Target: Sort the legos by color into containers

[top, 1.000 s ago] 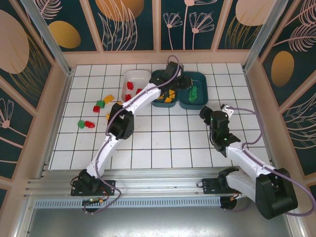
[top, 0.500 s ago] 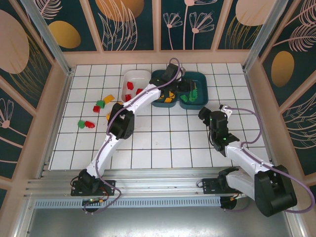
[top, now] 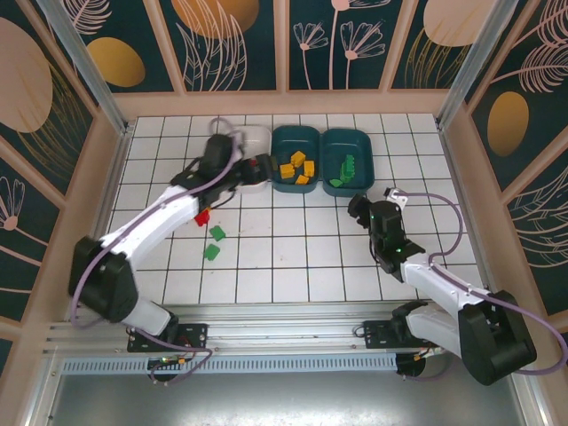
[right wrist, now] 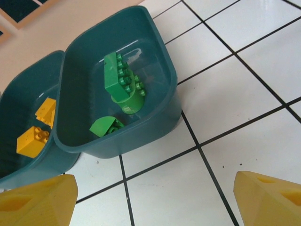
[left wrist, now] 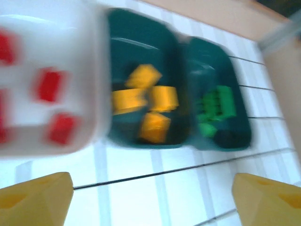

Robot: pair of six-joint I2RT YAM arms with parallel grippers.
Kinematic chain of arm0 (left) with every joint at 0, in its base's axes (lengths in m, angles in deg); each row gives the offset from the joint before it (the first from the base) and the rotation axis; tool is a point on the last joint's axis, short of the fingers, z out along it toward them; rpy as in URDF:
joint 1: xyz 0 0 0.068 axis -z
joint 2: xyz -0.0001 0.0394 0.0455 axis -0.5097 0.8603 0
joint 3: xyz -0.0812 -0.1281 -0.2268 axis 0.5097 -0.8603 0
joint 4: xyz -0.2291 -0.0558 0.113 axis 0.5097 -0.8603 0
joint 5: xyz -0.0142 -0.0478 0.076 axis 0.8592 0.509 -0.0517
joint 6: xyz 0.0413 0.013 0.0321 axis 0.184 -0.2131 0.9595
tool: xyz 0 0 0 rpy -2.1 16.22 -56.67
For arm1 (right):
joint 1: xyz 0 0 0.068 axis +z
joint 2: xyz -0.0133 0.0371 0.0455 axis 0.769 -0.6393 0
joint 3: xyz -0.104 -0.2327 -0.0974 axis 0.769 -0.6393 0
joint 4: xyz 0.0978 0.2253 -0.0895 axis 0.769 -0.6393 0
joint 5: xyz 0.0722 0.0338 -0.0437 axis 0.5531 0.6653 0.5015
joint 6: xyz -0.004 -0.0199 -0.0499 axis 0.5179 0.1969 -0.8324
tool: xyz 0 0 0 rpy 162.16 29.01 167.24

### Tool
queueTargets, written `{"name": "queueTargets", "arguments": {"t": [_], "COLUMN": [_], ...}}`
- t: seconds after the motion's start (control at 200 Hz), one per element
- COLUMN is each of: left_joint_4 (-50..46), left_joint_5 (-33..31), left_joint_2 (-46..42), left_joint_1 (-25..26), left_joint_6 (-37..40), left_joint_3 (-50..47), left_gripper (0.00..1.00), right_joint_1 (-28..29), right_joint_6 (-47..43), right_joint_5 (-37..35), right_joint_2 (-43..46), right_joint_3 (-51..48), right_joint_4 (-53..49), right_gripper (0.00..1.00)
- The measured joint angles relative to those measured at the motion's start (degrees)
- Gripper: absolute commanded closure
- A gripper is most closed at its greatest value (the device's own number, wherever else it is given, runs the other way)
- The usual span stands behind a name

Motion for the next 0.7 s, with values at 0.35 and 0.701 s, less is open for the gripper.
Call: {"name": "queueTargets", "arguments": {"t": [0.35,0.701], "left_joint_4": [-11.15,-11.1], "left_joint_5": [-9.53,-13.35], "left_joint_2": [-2.54,-1.11], "left_joint_1": [-0.5,-0.5], "left_joint_6": [-0.11,-0.44], "left_joint_3": [-20.41,-22.36], "left_gripper": [0.03,0.16], "right_joint_1": [0.46,0.46], "right_joint_6": [0.0,0.0], "right_joint_5": [2.23,2.71], "right_joint_2": [-2.97,-2.99], "right_joint_3": [0.55,0.68], "right_joint_4": [0.44,0.44], "right_gripper": [0.13,0.13]}}
